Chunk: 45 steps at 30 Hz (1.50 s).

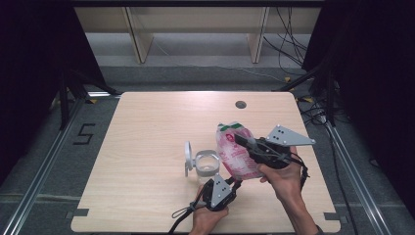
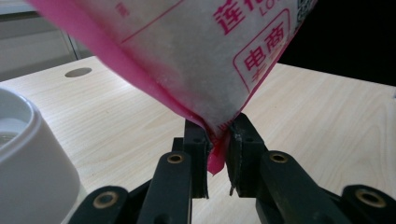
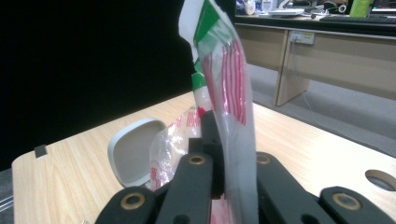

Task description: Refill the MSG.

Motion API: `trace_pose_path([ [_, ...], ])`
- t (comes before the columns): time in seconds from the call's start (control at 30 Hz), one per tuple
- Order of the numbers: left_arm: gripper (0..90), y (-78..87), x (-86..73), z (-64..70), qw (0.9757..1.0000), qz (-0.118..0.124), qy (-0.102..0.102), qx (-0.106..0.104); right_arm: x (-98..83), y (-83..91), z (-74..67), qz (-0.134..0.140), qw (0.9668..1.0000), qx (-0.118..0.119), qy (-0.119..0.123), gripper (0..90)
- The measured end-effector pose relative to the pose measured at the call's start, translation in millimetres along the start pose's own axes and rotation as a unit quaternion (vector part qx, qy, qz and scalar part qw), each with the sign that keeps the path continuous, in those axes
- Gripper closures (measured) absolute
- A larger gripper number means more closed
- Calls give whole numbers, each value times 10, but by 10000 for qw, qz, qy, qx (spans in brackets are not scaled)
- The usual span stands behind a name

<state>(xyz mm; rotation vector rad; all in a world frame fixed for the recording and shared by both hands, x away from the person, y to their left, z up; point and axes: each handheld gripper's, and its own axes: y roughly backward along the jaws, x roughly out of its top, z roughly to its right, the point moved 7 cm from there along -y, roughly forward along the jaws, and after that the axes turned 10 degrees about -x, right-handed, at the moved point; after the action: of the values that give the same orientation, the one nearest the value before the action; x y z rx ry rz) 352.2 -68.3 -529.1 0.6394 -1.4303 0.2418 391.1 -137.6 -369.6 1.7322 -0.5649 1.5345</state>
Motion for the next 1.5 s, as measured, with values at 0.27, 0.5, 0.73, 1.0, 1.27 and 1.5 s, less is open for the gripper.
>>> trace_pose_path([
  [0.27, 792, -12, 5, 70, 10000, 86, 16, 36, 22, -56, -71, -127, 9999, -12, 65, 900],
  [0.5, 794, -51, -10, 92, 9997, 195, 45, 111, 22, -118, -67, -199, 9996, 20, 196, 900],
  [0.73, 797, -99, 8, 89, 9994, 306, 83, 156, 39, -165, -105, -329, 9991, 29, 278, 900],
  [1.0, 799, -138, 21, 116, 9989, 421, 125, 136, 60, -231, -153, -400, 9976, 16, 558, 900],
  [1.27, 800, -173, 19, 112, 9989, 395, 181, 154, 42, -278, -153, -506, 9966, 14, 645, 900],
  [1.5, 801, -195, 38, 107, 9982, 498, 256, 194, 60, -310, -170, -488, 9966, -25, 662, 900],
])
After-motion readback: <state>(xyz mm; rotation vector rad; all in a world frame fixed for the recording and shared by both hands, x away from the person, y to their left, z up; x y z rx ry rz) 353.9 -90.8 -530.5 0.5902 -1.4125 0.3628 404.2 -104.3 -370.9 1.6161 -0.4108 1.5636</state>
